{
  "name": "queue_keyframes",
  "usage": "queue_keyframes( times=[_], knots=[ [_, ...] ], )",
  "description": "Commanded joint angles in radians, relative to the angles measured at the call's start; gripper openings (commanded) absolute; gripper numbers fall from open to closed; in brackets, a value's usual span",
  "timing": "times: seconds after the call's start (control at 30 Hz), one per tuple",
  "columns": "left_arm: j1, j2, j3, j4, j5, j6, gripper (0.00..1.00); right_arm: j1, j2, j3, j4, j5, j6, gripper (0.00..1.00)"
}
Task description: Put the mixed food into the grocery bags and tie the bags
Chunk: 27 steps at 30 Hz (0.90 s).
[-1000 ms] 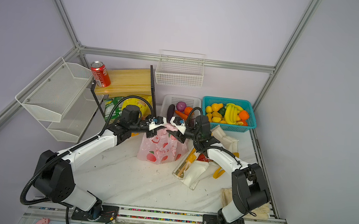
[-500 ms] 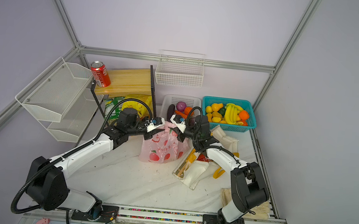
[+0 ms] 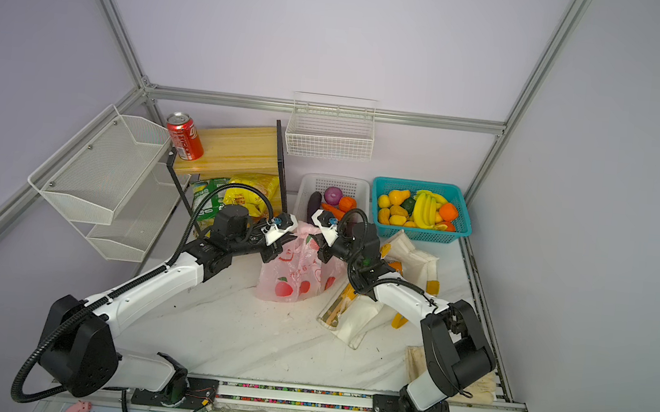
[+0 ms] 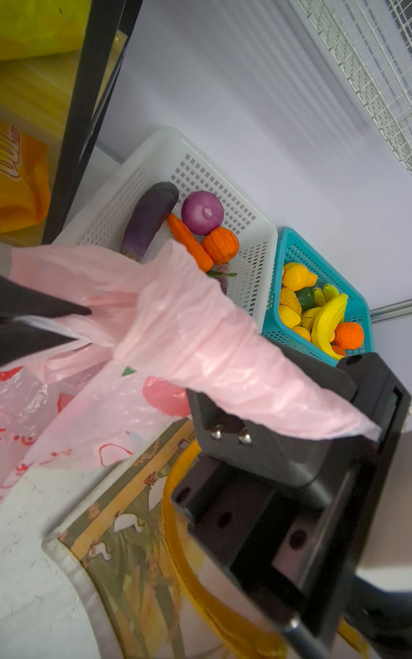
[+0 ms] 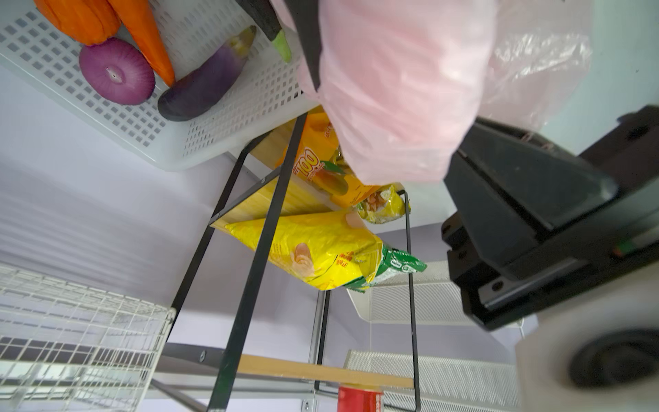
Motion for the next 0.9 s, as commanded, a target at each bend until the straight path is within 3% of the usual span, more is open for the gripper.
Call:
queue_keyframes(
  times=[0.0,0.13,0.43,0.57,0.67,0.87],
  knots=[
    [-0.004,-0.042,-0.045,0.071,0.084,-0.13,0.0,0.006,-0.032,-0.034,0.268,0.069,0.143,0.0],
    [-0.02,-0.041,-0.087,0.139,0.072,-0.209,0.0,0.009,-0.013,-0.053,0.397,-0.028,0.264,0.0],
    [-0.05,-0.041,-0.172,0.217,0.061,-0.209,0.0,0.008,0.027,-0.068,0.538,-0.193,0.398,0.0],
    [-0.05,-0.054,-0.2,0.23,0.035,-0.211,0.09,-0.02,0.042,-0.065,0.537,-0.276,0.441,0.0],
    [-0.05,-0.075,-0.227,0.24,0.019,-0.212,0.22,-0.052,0.05,-0.067,0.538,-0.324,0.483,0.0],
    [-0.049,-0.156,-0.277,0.275,0.073,-0.25,0.42,-0.073,0.066,-0.071,0.538,-0.39,0.495,0.0]
  ],
)
